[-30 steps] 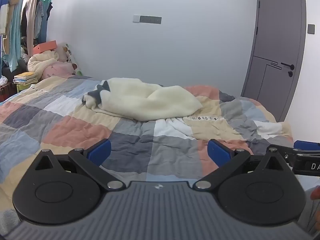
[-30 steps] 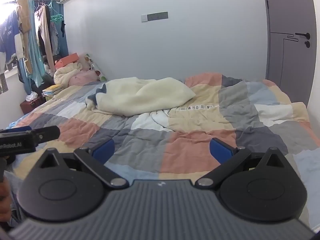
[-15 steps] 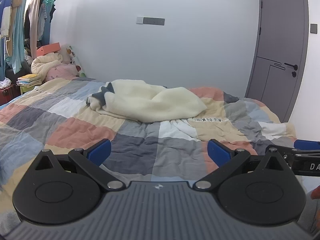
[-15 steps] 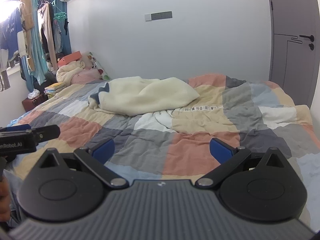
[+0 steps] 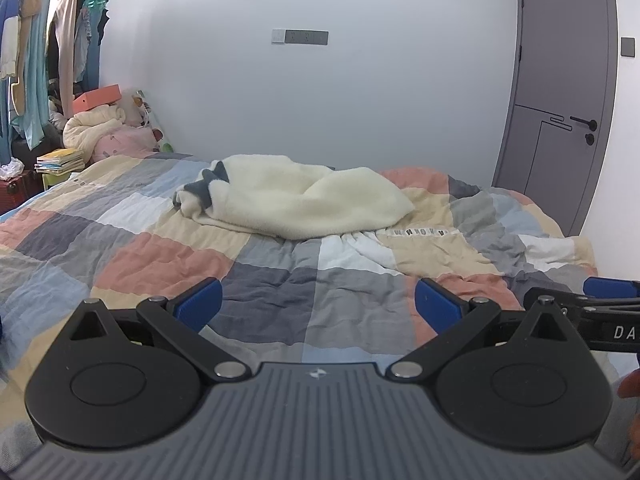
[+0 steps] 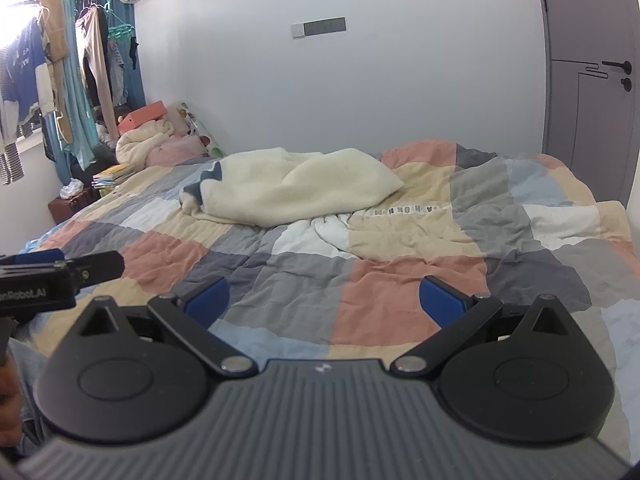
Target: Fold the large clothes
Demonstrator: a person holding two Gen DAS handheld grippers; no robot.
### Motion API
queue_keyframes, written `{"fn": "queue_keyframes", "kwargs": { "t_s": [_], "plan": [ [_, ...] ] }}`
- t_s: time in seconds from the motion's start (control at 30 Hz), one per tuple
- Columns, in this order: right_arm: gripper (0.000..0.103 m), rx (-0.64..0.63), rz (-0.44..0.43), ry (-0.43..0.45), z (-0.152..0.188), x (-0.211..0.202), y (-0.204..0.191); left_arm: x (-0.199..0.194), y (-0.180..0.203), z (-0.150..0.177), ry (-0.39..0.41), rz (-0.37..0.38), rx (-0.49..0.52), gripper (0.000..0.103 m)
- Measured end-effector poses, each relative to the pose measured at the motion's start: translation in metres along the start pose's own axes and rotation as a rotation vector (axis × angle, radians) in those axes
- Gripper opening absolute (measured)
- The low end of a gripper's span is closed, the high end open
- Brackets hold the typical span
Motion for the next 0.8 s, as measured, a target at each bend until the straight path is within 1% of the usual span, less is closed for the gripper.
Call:
{"fn": "queue_keyframes", "kwargs": {
  "t_s": [0.8],
  "plan": [
    [0.103,-0.006,-0.003,-0.009,0.0039,0.0040,-0.0033,0.0003,-0.0001,0.0018,-0.001,-0.005,0.004,0.103]
  ]
}}
Point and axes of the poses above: each gripper's, at about its wrist camera, not at the fingertips, and x roughly the way its jaws point, y to its right, z to its underside, the point moved 9 cm from there along x, roughly the way its jaws point, and after that the axes turned 15 degrees about -x, right-handed, at the moved point
